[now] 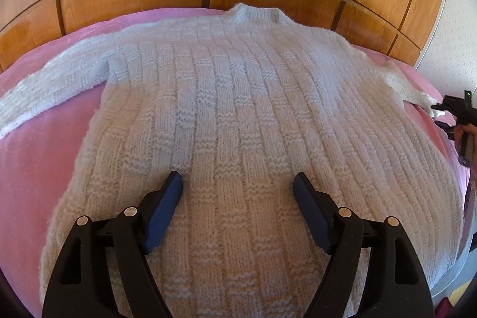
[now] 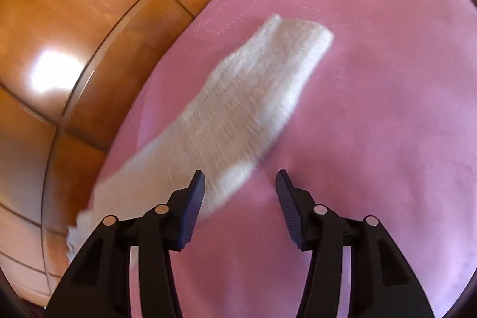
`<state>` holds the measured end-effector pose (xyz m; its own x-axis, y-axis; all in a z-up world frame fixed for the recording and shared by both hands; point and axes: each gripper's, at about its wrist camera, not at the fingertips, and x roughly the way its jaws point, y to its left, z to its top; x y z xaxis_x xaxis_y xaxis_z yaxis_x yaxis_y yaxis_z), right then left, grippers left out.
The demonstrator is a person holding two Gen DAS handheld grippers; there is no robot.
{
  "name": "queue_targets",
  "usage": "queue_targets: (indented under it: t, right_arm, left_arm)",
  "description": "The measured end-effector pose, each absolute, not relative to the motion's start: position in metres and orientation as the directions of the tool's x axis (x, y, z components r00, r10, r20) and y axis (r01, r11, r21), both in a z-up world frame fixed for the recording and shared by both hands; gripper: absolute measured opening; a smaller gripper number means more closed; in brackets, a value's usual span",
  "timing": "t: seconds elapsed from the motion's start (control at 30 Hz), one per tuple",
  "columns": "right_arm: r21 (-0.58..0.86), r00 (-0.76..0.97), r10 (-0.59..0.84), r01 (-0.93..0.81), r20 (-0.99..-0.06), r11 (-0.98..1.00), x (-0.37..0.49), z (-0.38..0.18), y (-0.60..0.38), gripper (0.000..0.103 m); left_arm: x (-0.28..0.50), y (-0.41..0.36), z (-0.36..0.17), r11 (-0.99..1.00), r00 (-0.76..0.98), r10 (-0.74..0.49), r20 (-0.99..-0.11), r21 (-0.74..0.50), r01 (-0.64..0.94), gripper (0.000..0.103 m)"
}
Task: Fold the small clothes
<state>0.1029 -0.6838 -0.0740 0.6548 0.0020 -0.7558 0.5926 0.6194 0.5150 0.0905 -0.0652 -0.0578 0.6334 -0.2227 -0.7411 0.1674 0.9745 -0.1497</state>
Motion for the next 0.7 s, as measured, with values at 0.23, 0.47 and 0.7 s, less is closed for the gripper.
queue_targets:
  t: [0.23, 0.47, 0.7]
  right_arm:
    - [0.188, 0.547, -0.279, 0.648, -0.789, 0.738, 0.110, -0.037, -0.683, 0.004]
    - [0.252, 0.575, -0.190, 0.599, -0.796, 0.760, 0.105, -0.048, -0.668, 0.053]
    - [0.374, 0.639, 0.128, 0.266, -0.758, 0.888, 0.068, -0.021, -0.571, 0.053]
  left_arm:
    - [0.091, -0.065, -0.058, 0.974, 0.631, -0.226, -0.742, -0.152, 0.170, 0.077]
    - [0.094, -0.063, -0.055, 0.972, 0.612, -0.235, -0.756, -0.162, 0.173, 0.079]
    - [0.070, -0.017, -0.029, 0.965, 0.643, -0.242, -0.727, -0.248, 0.083, 0.079]
